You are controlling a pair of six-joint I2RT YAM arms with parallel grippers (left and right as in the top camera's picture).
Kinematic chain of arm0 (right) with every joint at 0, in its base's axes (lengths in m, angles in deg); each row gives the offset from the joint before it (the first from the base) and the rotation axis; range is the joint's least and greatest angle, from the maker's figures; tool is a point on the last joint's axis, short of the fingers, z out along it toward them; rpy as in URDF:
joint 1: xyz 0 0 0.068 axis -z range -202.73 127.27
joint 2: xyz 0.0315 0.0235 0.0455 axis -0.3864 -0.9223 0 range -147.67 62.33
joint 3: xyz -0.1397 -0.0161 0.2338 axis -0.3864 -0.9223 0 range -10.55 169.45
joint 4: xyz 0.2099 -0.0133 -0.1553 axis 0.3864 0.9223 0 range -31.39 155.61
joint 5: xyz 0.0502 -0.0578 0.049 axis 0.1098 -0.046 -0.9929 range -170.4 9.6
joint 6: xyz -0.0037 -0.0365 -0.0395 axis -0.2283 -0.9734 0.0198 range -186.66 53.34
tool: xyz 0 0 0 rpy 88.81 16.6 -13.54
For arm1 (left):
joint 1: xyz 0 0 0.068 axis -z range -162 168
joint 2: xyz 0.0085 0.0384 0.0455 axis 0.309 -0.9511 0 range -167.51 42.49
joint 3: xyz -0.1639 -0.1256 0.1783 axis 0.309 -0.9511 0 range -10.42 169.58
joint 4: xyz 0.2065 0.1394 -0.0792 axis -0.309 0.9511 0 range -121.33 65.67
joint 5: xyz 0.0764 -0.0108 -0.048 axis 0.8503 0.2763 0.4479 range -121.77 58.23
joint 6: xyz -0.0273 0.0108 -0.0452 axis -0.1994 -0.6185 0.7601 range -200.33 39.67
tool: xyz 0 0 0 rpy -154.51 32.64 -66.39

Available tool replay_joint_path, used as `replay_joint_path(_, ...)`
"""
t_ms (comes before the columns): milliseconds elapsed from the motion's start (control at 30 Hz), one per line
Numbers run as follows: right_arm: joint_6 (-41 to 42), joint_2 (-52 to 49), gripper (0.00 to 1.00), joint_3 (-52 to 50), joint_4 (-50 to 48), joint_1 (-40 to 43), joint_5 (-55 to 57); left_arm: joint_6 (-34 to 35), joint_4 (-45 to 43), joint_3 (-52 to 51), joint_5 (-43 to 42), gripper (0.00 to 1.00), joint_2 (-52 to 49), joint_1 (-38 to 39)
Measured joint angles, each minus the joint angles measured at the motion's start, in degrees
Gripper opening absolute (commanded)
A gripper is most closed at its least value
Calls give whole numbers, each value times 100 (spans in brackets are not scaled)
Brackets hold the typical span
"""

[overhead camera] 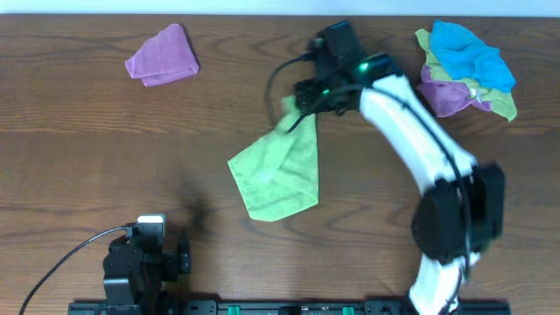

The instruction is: Fold the cloth

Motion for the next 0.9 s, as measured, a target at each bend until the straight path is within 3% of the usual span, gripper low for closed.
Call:
replay_joint_path(100, 227, -271, 98, -44, 94, 658, 111, 2, -31, 2, 13, 95, 0, 0)
replay_joint_path(267, -48, 92, 99, -52, 293, 1287, -695, -22, -284, -24, -247, 95, 0, 0)
replay_joint_path(500, -520, 870, 99, -28, 1237, 1097, -2129, -22, -457, -31, -577, 95, 0, 0)
replay_joint_path(733, -623, 400, 99, -531, 627, 743, -3091, 319, -866, -31, -1019, 96, -17, 0)
replay_joint_path(900, -616, 79, 99, -1300, 282, 542, -3668, 848, -870, 98, -1176, 96, -778, 0)
